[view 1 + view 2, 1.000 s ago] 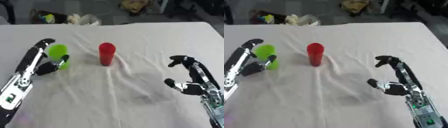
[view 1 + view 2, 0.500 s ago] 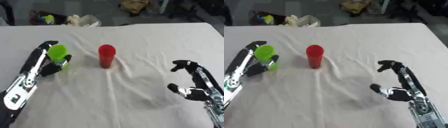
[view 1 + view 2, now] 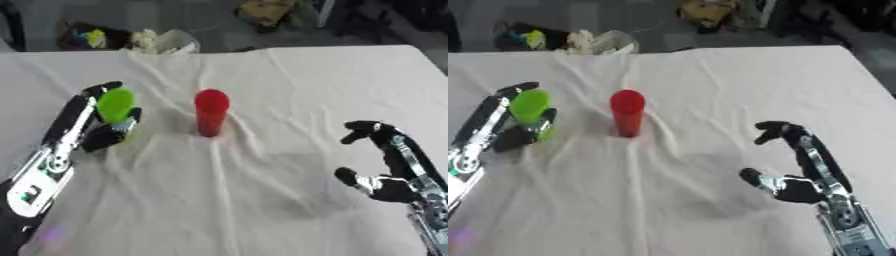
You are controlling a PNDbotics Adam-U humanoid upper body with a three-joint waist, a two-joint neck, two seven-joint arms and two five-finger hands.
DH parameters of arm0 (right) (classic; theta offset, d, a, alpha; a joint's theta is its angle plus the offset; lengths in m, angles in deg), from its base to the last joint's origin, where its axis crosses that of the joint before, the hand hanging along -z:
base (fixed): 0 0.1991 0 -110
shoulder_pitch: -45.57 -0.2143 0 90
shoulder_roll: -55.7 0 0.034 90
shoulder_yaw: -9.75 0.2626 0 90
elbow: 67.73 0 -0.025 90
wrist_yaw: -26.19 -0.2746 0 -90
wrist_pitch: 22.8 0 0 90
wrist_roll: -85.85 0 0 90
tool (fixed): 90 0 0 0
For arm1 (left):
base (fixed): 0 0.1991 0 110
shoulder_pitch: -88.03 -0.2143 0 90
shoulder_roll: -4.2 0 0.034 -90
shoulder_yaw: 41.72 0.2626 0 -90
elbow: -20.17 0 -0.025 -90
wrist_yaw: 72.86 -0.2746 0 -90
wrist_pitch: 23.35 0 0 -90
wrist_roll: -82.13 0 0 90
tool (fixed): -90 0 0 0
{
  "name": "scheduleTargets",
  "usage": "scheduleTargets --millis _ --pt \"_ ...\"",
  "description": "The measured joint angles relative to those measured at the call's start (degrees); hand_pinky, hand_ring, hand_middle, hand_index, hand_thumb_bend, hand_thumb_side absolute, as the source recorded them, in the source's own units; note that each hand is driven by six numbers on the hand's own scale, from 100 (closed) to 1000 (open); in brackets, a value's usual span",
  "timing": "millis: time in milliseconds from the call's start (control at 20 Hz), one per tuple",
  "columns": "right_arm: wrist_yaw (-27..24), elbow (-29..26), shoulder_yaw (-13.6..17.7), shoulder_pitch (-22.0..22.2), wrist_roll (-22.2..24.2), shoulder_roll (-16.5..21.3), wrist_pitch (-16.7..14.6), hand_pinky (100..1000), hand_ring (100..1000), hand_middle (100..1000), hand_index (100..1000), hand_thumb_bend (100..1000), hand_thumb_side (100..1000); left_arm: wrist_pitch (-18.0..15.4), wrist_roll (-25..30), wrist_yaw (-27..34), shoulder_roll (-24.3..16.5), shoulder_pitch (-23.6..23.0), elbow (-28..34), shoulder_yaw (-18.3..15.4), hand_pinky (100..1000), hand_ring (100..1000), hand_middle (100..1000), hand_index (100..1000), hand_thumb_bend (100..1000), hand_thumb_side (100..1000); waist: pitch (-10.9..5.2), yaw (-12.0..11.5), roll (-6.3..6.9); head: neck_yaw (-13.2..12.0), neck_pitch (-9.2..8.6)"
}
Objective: Pour the contents of one cup into another cup.
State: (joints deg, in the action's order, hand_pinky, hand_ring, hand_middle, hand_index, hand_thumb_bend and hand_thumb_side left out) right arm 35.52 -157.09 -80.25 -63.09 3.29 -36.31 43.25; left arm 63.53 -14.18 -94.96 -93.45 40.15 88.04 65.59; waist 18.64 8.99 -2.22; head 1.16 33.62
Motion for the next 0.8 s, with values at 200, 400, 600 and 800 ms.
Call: scheduleTargets --millis 200,400,600,800 --pt "-0.13 0.01 0.00 0.02 0.05 -0.04 -0.05 900 630 531 774 672 467 -0.12 1.24 2.54 0.14 -0.68 0.88 0.11 247 736 610 914 100 456 -0.38 -0.28 -0.07 0.17 0.00" --pt "-0.35 0.01 0.01 0.03 0.08 -0.04 -0.08 899 630 531 774 671 466 0.29 1.79 6.62 0.41 -2.33 4.45 0.13 214 698 604 913 100 412 -0.91 -1.13 -0.38 0.53 0.02" --pt "-0.78 0.30 0.02 0.03 0.12 -0.02 -0.05 898 627 529 772 669 461 1.73 1.61 11.30 0.22 -4.70 11.68 0.10 198 679 598 910 100 434 -1.85 -2.51 -0.45 1.09 0.07" --pt "-1.39 1.46 -0.04 -0.28 0.24 0.44 0.08 895 622 526 769 666 450 3.36 1.21 15.47 -0.61 -7.50 19.69 0.05 190 662 594 908 100 483 -2.61 -4.09 -0.72 1.94 0.11"
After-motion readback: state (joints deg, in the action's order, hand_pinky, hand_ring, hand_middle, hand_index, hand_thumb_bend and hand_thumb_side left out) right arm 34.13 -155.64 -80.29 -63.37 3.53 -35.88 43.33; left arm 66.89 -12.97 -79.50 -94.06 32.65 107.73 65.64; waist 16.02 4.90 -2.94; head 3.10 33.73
